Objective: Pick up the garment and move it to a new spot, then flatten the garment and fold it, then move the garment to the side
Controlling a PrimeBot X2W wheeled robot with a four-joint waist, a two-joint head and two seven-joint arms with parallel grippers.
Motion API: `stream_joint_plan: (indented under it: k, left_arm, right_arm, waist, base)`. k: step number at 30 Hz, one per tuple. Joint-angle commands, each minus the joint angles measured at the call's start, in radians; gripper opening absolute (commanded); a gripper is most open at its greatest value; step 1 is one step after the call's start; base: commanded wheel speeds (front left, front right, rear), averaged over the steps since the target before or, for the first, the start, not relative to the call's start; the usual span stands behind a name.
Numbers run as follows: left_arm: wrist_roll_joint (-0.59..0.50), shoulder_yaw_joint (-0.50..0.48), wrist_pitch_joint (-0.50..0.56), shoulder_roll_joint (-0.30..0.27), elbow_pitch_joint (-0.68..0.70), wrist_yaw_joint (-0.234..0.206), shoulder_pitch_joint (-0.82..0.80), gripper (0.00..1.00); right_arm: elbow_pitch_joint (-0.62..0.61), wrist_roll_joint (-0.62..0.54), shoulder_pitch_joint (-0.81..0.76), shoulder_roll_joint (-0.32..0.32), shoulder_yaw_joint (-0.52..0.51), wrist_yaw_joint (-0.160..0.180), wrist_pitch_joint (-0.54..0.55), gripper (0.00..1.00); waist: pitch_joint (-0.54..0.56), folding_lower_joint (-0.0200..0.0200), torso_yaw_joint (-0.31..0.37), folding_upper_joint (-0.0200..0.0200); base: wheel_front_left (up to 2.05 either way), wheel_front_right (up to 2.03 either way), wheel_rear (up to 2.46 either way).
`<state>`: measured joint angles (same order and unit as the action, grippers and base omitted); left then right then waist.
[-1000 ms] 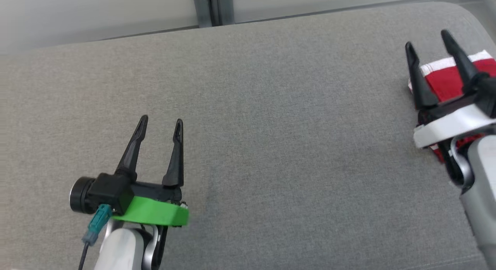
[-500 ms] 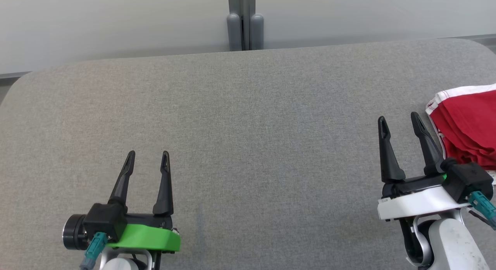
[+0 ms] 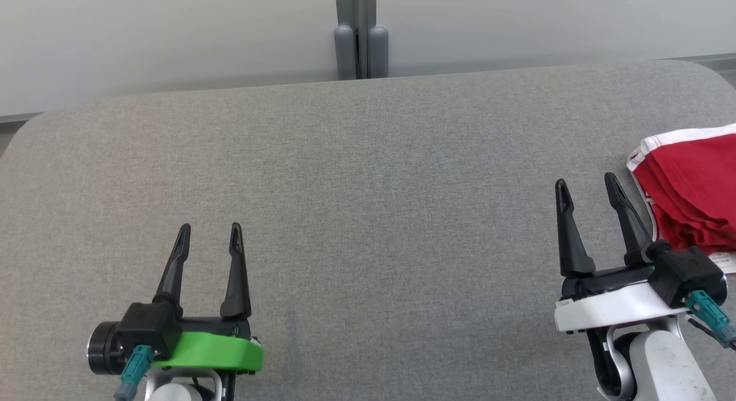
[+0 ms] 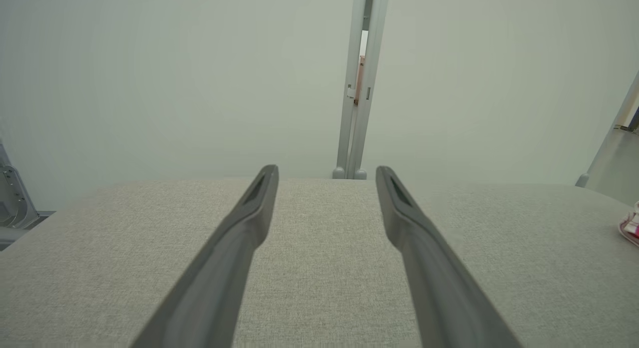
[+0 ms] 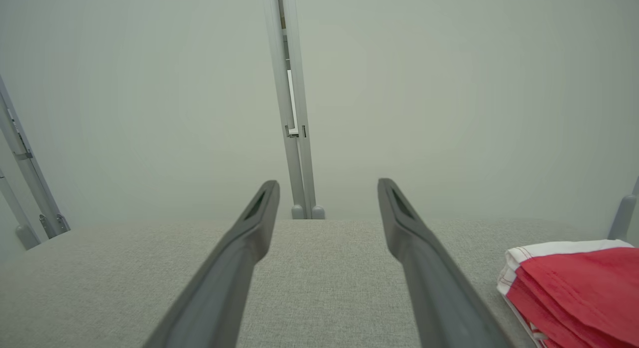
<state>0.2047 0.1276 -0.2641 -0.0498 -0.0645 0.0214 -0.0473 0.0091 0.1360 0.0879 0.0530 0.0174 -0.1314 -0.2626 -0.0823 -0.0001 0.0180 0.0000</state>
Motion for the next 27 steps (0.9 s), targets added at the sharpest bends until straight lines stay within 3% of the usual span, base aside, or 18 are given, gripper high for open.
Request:
stream_joint_plan:
  k: [1, 7, 22, 23, 27]
  left_arm:
    - [0.002, 0.006, 0.0, -0.002, -0.014, 0.002, 0.016, 1.0]
    - [0.063, 0.007, 0.0, -0.002, -0.035, 0.04, 0.007, 1.0]
    - [0.113, -0.012, 0.0, -0.002, -0.062, 0.075, 0.007, 1.0]
    - [0.108, -0.009, 0.0, 0.0, -0.068, 0.071, 0.002, 0.0]
    - [0.127, -0.006, 0.003, 0.001, -0.094, 0.071, 0.006, 0.0]
  right_arm:
    - [0.004, -0.008, 0.006, 0.0, -0.002, 0.002, -0.003, 1.0]
    - [0.005, -0.006, 0.008, -0.001, 0.001, 0.002, -0.003, 1.0]
    - [0.008, 0.01, 0.004, -0.002, 0.005, 0.002, -0.003, 1.0]
    - [0.009, 0.003, 0.0, -0.003, 0.004, 0.0, 0.0, 0.0]
    - [0.033, 0.023, -0.017, -0.006, 0.006, 0.0, 0.003, 0.0]
  waist:
    - [0.0, 0.0001, 0.002, 0.0]
    - [0.0, 0.0001, 0.01, 0.0]
    - [-0.004, 0.0001, 0.018, 0.0]
    - [-0.004, 0.0001, 0.018, 0.0]
    - [-0.003, 0.0001, 0.018, 0.0]
  base:
    - [0.0, 0.0, 0.0]
    - [0.0, 0.0, 0.0]
    - [0.0, 0.0, 0.0]
    - [0.0, 0.0, 0.0]
    - [0.0, 0.0, 0.0]
